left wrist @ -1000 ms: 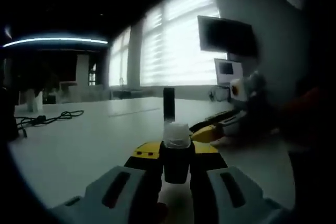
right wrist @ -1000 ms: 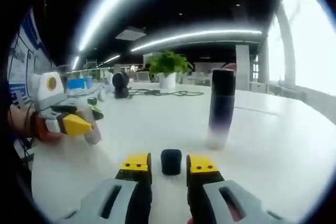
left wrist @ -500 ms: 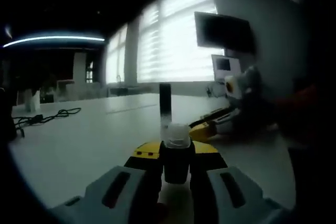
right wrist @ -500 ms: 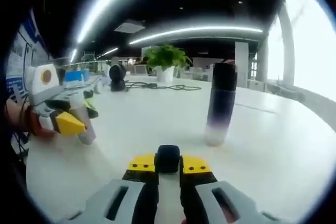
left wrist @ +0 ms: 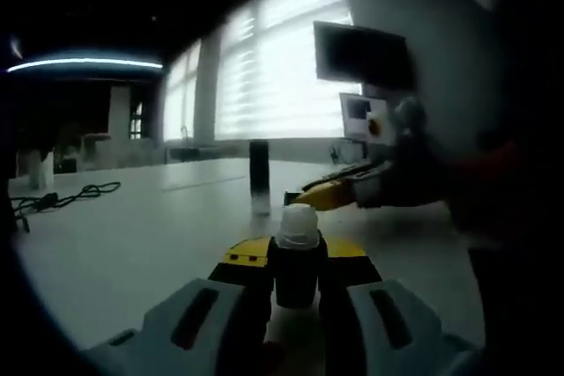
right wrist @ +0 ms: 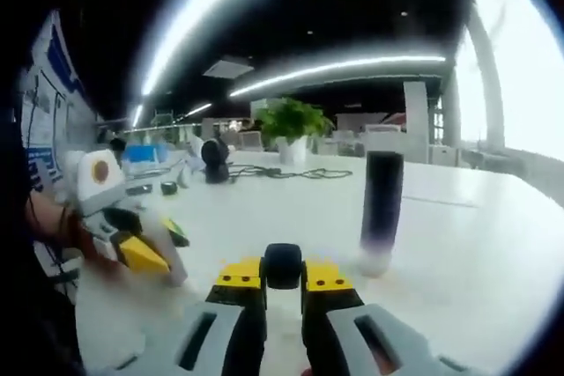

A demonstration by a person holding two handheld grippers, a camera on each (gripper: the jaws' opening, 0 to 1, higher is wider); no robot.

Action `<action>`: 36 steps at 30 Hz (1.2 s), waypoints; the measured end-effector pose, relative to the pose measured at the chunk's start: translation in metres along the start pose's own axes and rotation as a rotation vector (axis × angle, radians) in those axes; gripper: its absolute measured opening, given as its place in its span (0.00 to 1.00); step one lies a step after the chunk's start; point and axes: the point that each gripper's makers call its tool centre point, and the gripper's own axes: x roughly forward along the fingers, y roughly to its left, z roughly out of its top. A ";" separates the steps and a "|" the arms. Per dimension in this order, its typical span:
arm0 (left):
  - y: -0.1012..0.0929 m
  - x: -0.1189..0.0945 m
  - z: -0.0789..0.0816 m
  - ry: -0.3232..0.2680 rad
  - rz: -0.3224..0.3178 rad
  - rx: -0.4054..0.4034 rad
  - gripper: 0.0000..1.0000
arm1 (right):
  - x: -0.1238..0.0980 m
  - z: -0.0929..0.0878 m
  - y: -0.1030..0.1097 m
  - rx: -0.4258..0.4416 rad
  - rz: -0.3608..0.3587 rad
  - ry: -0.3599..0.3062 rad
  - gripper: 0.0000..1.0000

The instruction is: Pick up cosmetic bottle twist off cap place on table pick up cap screw tight cap place on table

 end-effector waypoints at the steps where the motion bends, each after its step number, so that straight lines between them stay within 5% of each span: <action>1: -0.003 0.001 0.001 -0.005 -0.012 0.000 0.10 | -0.001 0.010 0.012 -0.016 0.054 -0.015 0.09; 4: -0.013 0.003 -0.002 0.011 -0.044 0.038 0.10 | -0.006 0.023 0.040 -0.041 0.178 -0.030 0.09; 9: -0.025 0.004 0.000 0.012 -0.089 0.037 0.10 | -0.010 0.023 0.064 -0.101 0.276 -0.009 0.09; 23: -0.035 0.005 0.000 0.027 -0.121 0.018 0.10 | -0.013 0.028 0.092 -0.127 0.416 -0.012 0.09; 36: -0.036 0.007 -0.009 0.068 -0.151 0.054 0.10 | -0.010 0.012 0.110 -0.261 0.623 0.093 0.09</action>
